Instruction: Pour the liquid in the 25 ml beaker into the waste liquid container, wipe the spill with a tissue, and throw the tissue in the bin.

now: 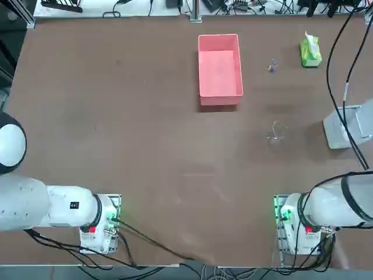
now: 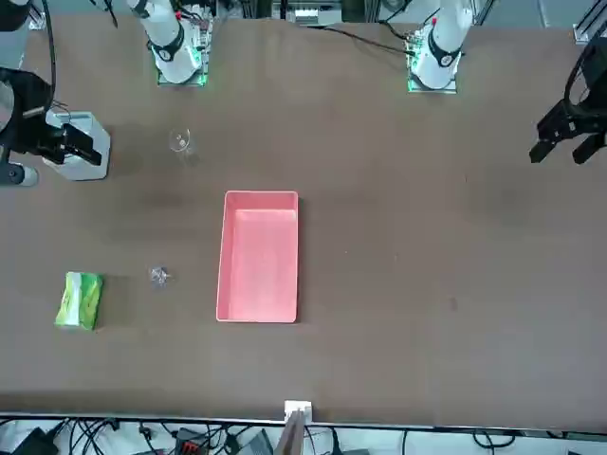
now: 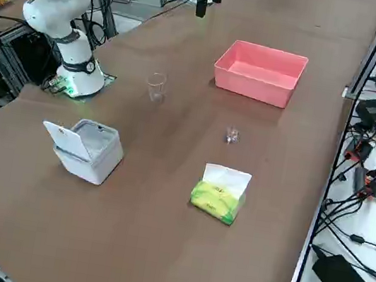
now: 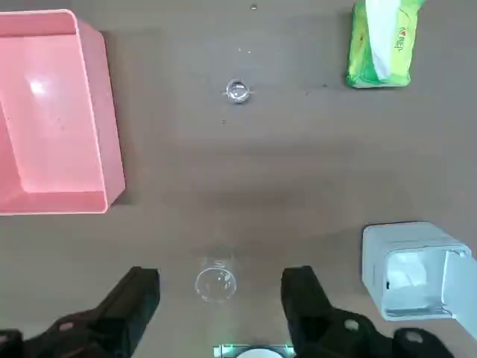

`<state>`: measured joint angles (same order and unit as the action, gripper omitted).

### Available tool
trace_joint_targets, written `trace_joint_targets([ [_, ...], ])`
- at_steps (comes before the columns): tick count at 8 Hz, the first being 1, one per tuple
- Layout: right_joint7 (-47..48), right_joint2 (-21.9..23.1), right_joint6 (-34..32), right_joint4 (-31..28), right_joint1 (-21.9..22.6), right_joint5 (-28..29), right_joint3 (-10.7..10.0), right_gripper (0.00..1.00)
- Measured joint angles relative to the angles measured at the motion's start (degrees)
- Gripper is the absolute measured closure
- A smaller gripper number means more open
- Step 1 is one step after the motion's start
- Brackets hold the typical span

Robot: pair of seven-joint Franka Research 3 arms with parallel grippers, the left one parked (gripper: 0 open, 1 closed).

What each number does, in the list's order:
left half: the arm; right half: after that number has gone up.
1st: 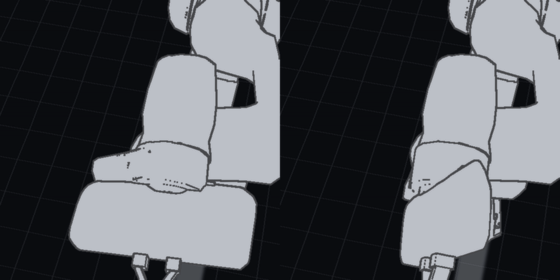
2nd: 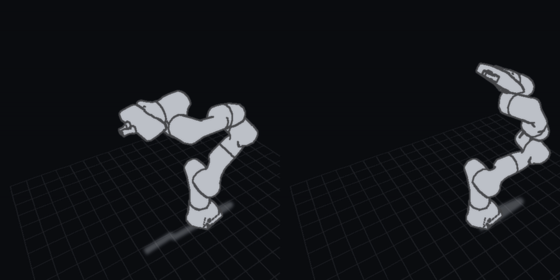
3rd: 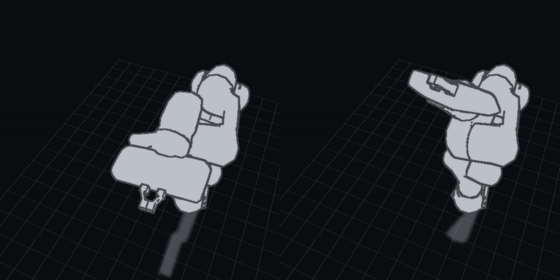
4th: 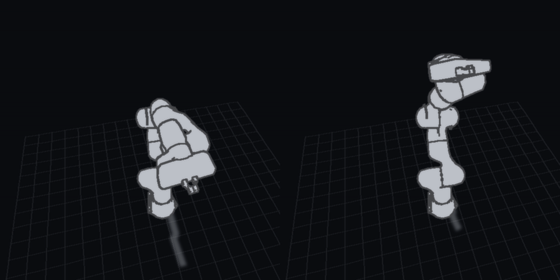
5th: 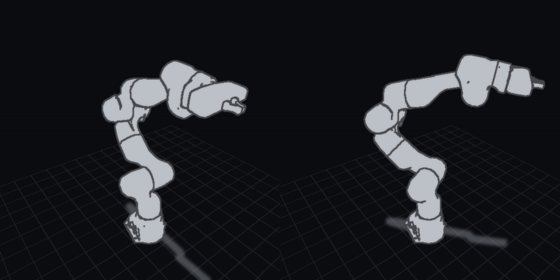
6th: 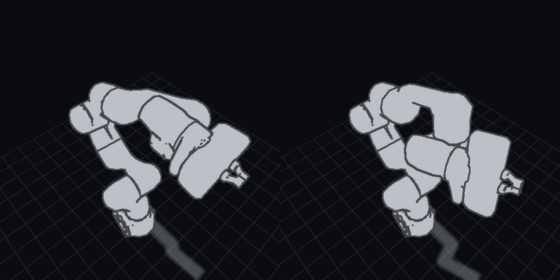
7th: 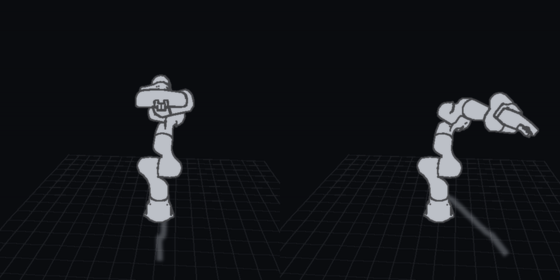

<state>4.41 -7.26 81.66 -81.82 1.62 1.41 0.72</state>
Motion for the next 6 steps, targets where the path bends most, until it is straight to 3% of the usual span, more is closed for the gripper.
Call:
trace_joint_targets([
  [6, -2.9, -1.2, 0.0, -0.1, 0.0, 0.0, 0.0, 0.0],
])
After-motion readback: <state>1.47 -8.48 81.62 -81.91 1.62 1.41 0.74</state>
